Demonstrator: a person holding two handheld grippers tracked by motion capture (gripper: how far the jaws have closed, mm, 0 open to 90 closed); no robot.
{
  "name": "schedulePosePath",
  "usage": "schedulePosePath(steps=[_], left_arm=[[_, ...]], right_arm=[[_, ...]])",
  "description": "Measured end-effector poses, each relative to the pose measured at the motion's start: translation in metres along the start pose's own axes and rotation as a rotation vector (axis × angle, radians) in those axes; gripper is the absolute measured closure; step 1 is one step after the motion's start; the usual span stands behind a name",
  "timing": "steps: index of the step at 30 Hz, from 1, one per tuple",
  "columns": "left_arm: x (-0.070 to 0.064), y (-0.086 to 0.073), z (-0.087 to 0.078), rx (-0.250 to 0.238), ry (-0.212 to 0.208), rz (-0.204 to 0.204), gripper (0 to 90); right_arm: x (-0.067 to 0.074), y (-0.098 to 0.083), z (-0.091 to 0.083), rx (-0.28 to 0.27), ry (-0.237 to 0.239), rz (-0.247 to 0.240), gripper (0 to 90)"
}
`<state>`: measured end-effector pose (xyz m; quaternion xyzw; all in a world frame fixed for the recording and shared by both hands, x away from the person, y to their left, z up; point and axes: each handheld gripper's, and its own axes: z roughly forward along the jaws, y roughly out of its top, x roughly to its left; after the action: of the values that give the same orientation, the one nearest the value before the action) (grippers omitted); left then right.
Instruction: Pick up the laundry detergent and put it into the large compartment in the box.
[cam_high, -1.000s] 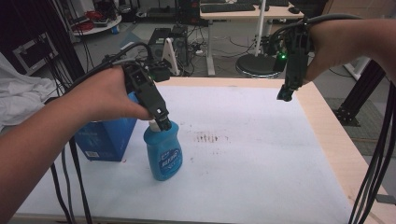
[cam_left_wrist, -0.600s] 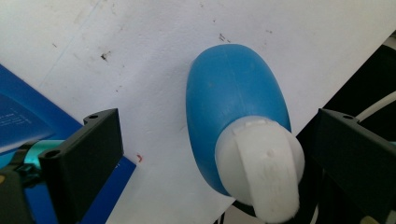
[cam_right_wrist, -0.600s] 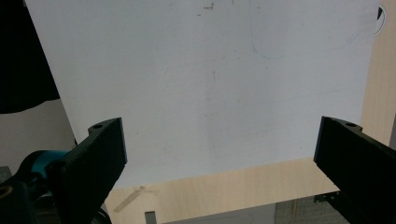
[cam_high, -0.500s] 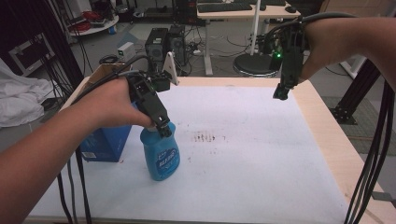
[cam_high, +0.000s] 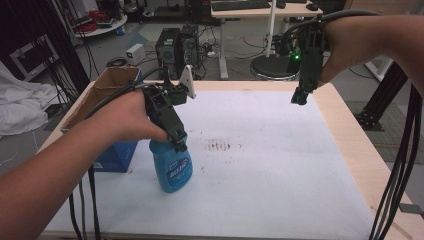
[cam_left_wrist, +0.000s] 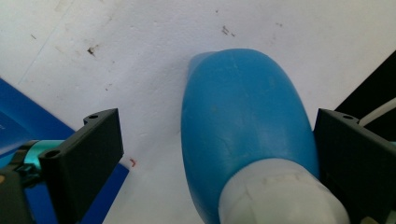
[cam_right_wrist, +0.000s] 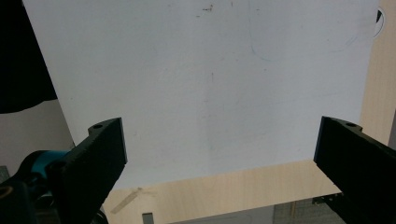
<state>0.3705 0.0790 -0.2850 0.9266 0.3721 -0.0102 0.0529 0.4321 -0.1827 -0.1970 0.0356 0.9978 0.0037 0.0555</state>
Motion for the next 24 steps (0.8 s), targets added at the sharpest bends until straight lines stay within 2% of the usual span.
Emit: schedulePosePath(steps=[6, 11, 19, 20, 24], left_arm=[[-0.004, 0.0, 0.005, 0.013, 0.004, 0.015, 2.7], [-0.004, -0.001, 0.008, 0.023, 0.025, 0.014, 2.7], [-0.009, 0.0, 0.012, 0.015, 0.023, 0.014, 2.7], [-0.009, 0.0, 0.011, 0.023, 0.027, 0.023, 2.7], [-0.011, 0.0, 0.012, 0.018, 0.037, 0.015, 2.7]], right_arm=[[-0.001, -0.001, 0.001, 0.0, 0.0, 0.002, 1.4], [-0.002, -0.002, 0.001, 0.0, -0.001, 0.0, 1.4], [-0.001, -0.002, 0.001, -0.003, -0.003, -0.002, 1.4], [0.0, -0.003, 0.001, -0.002, -0.004, -0.003, 1.4], [0.0, -0.004, 0.0, -0.001, -0.005, 0.002, 1.4]])
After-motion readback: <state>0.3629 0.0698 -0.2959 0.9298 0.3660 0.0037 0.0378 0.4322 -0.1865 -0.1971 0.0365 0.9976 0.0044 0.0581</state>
